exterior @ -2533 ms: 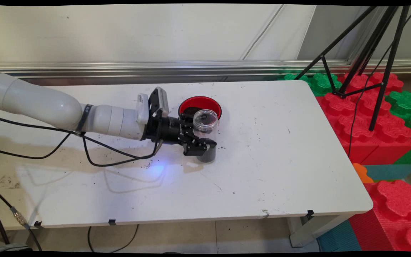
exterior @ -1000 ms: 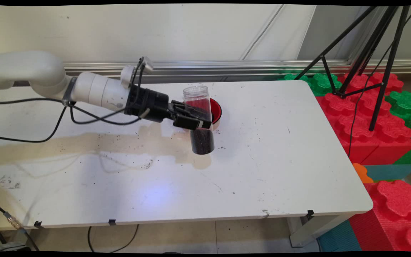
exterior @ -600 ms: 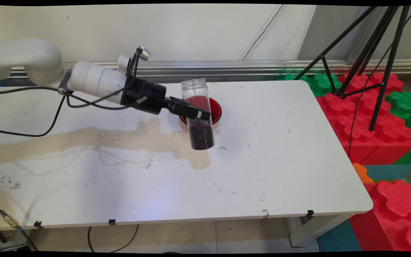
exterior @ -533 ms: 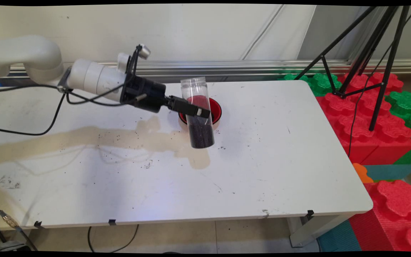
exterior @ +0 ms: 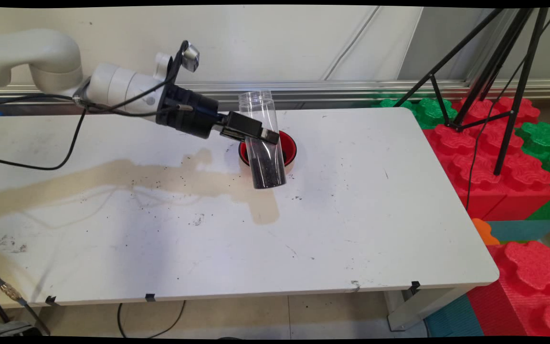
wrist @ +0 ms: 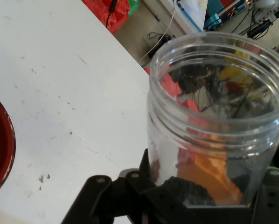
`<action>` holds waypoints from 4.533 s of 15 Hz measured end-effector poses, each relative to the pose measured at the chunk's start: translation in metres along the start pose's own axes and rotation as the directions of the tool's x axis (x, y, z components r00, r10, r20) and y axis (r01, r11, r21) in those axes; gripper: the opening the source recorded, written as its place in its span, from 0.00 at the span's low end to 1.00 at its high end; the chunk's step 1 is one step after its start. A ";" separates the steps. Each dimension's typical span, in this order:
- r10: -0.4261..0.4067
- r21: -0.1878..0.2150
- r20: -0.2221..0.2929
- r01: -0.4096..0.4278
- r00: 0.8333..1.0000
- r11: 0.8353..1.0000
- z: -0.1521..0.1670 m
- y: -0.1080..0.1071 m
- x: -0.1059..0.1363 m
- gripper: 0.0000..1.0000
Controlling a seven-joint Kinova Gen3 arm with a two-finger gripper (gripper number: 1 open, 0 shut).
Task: Pour the black seasoning powder in the red bowl
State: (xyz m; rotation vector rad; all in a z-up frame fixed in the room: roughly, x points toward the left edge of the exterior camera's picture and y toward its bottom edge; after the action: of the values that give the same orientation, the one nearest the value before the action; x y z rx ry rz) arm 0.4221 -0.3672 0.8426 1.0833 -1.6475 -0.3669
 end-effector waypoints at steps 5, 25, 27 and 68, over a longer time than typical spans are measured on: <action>-0.106 -0.003 0.019 0.106 0.994 0.994 -0.007 -0.008 0.008 0.00; -0.531 -0.002 0.089 0.533 0.843 0.846 0.004 -0.037 0.021 0.00; -0.557 -0.003 0.096 0.560 0.825 0.828 0.006 -0.040 0.022 0.00; -0.857 -0.038 0.256 0.890 0.448 0.454 0.021 -0.084 0.052 0.00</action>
State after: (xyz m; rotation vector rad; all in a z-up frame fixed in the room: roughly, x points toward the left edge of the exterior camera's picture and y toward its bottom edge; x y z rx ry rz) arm 0.4423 -0.4597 0.8070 1.7717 -1.0190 -1.3281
